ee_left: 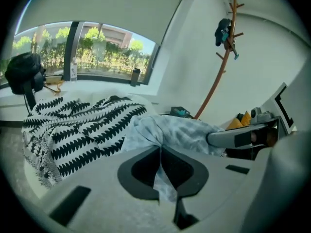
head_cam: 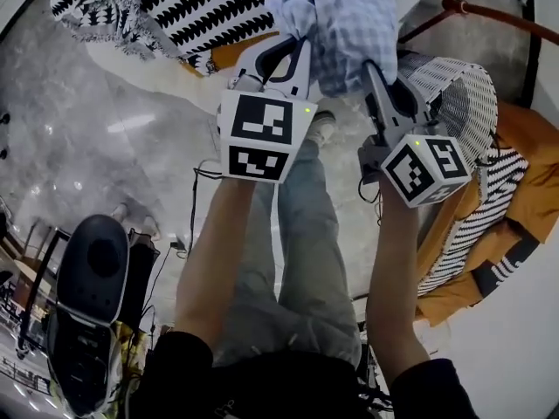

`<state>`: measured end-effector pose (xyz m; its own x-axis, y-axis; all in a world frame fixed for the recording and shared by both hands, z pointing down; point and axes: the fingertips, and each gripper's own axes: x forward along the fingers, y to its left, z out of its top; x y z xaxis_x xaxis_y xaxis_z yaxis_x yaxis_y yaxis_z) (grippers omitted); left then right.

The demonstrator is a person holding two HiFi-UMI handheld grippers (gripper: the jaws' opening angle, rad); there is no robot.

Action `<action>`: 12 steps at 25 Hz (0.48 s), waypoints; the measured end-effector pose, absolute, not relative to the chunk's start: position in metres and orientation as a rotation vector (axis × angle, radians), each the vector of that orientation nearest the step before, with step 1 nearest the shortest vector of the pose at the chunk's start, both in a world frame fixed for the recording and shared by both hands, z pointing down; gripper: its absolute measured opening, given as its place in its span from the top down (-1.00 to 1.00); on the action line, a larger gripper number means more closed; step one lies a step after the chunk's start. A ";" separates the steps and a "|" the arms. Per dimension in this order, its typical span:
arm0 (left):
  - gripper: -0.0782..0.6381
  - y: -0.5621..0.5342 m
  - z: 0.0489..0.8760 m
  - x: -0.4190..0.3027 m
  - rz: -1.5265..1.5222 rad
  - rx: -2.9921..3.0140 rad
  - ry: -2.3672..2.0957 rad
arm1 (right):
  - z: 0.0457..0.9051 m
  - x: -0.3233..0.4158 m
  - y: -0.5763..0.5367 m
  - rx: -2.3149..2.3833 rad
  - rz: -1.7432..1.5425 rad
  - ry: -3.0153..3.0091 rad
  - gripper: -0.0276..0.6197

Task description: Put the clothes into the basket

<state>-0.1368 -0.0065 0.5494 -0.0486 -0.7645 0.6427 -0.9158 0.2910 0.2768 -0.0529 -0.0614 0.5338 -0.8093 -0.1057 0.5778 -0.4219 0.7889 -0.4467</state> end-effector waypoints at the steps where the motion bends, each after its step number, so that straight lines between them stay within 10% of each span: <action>1: 0.73 -0.010 0.540 -0.130 0.273 1.525 -1.844 | 0.524 -0.046 -0.064 0.412 0.780 -2.456 0.80; 12: 0.73 -0.054 0.450 -0.040 0.277 1.729 -1.840 | 0.430 0.049 -0.095 0.610 0.776 -2.624 0.80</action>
